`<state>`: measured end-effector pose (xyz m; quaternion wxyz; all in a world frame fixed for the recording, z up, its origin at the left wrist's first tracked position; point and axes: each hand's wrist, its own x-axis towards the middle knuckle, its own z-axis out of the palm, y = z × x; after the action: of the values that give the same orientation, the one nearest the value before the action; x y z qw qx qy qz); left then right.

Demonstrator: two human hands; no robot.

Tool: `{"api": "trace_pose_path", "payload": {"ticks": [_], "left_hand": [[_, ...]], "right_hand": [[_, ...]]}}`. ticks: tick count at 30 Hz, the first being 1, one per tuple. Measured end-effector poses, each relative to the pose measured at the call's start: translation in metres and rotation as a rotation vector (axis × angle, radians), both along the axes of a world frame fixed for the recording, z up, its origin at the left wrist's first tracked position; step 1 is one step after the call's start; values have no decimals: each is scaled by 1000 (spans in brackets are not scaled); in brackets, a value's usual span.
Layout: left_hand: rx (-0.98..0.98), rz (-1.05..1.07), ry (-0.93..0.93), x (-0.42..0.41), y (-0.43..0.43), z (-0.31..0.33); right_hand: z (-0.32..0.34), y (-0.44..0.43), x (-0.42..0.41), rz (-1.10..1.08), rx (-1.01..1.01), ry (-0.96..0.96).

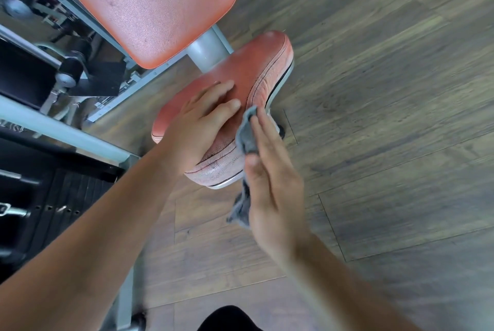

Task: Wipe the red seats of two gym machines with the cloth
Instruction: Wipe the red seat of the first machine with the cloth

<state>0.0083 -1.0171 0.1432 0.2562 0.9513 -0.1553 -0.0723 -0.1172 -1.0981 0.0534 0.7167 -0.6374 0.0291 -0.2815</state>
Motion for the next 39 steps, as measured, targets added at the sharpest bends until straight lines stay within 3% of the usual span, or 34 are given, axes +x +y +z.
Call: {"api": "trace_pose_path", "payload": {"ticks": [4, 10, 14, 20, 24, 27, 32, 39], "left_hand": [[24, -21, 4, 2, 2, -2], [-15, 4, 16, 1, 1, -1], [-14, 4, 14, -1, 0, 0], [-30, 15, 21, -1, 0, -1], [-32, 4, 12, 2, 1, -2], [-25, 4, 6, 1, 1, -2], [-40, 4, 0, 1, 1, -2], [-31, 5, -16, -1, -1, 0]], "right_hand": [[-7, -20, 20, 16, -120, -5], [2, -16, 30, -44, 59, 57], [-1, 7, -3, -32, 6, -17], [-5, -39, 69, 1, 102, 86], [-6, -17, 34, 38, 191, 10], [-13, -18, 29, 35, 112, -52], [-26, -64, 104, -70, -238, -27], [-24, -50, 108, -163, -150, -14]]}}
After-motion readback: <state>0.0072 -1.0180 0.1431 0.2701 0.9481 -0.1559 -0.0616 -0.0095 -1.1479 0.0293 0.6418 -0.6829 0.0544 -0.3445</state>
